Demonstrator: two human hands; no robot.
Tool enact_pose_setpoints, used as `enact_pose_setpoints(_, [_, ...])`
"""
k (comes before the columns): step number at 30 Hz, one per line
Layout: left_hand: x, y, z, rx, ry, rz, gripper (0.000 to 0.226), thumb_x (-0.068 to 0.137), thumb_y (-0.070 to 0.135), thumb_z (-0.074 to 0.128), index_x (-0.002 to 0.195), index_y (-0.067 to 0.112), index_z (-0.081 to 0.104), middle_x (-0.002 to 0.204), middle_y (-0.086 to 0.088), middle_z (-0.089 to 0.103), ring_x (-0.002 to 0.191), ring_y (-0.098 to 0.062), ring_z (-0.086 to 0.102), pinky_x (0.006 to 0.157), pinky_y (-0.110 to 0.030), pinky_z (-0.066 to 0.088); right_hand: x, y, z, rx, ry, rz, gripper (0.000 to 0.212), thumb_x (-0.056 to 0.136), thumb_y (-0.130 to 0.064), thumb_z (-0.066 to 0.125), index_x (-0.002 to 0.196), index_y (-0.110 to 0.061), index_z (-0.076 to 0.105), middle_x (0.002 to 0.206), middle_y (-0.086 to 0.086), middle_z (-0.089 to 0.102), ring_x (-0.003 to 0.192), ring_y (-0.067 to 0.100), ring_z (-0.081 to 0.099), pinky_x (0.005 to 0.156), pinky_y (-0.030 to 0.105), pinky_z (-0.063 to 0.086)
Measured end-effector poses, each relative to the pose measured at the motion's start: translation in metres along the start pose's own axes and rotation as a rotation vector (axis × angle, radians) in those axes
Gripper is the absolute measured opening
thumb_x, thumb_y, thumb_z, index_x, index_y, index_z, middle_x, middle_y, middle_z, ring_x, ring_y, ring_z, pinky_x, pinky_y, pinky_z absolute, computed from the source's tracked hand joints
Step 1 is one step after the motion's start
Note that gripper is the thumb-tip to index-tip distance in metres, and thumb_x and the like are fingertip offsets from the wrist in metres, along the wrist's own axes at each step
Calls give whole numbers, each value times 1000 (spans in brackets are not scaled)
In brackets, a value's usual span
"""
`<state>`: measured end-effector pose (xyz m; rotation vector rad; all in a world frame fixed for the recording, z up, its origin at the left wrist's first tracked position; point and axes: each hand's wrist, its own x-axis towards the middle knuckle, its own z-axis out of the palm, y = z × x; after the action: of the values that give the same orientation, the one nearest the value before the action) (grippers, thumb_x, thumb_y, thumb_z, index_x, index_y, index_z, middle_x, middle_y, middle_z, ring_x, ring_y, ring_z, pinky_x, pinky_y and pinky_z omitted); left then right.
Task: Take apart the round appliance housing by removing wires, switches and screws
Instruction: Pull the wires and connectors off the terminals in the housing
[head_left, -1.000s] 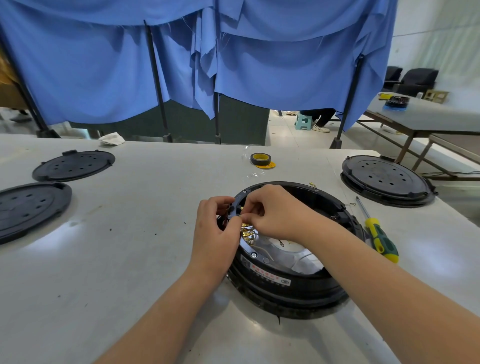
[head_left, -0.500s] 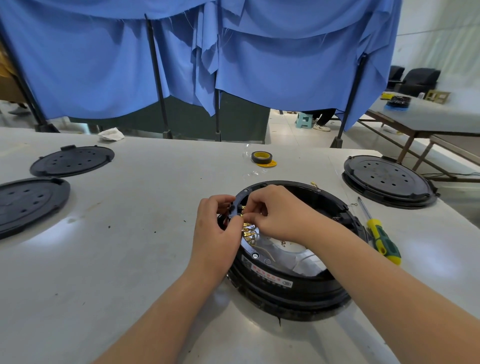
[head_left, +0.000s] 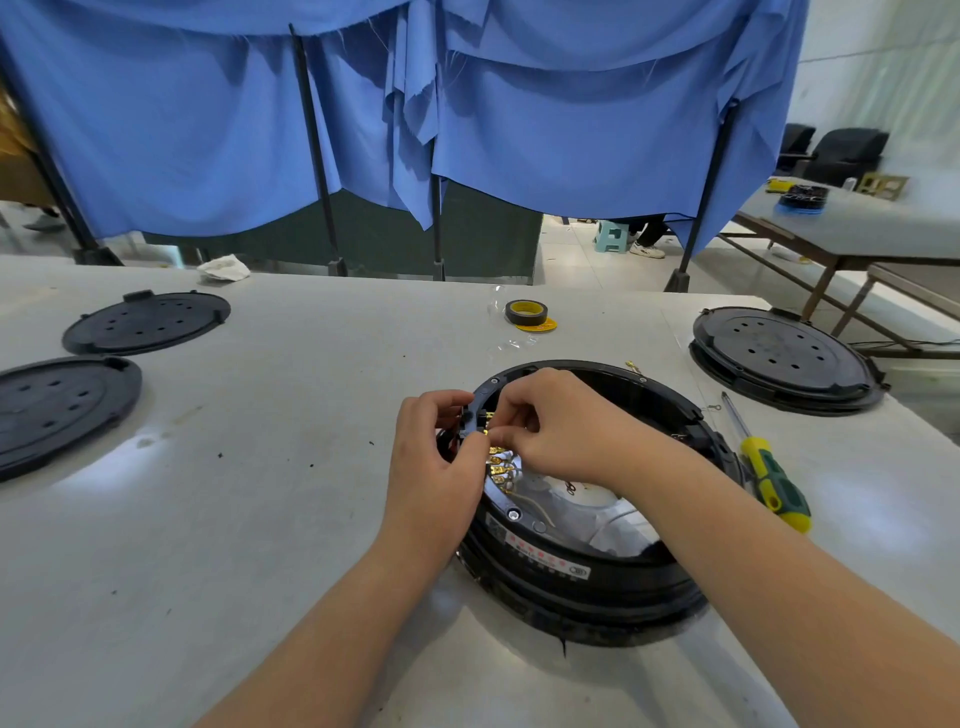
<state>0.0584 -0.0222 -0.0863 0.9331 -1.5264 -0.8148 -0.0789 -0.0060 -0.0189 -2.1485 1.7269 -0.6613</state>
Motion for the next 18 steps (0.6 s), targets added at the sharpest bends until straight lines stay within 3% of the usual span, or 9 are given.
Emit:
enact_pose_setpoints(9, [1, -1, 0, -6, 6, -12, 26, 83, 5, 57, 101, 24, 58, 103, 8, 55, 93, 5, 55, 75, -4, 42, -8, 20, -12, 164, 81, 121, 9, 84, -25, 70, 75, -24, 71, 68, -6, 69, 61, 2, 60, 59, 17, 49])
enact_pose_setpoints(13, [1, -1, 0, -29, 0, -14, 26, 82, 8, 57, 100, 27, 58, 103, 10, 55, 94, 6, 55, 74, -2, 41, -5, 18, -12, 255, 165, 146, 9, 84, -28, 70, 75, -27, 71, 66, -12, 68, 57, -8, 57, 55, 9, 42])
enact_pose_setpoints(18, [0, -1, 1, -65, -10, -43, 26, 76, 21, 54, 98, 32, 58, 102, 14, 54, 95, 8, 55, 72, -1, 40, -1, 18, -27, 445, 240, 258, 10, 81, -32, 73, 74, -24, 72, 57, -11, 64, 48, -5, 53, 49, 8, 43])
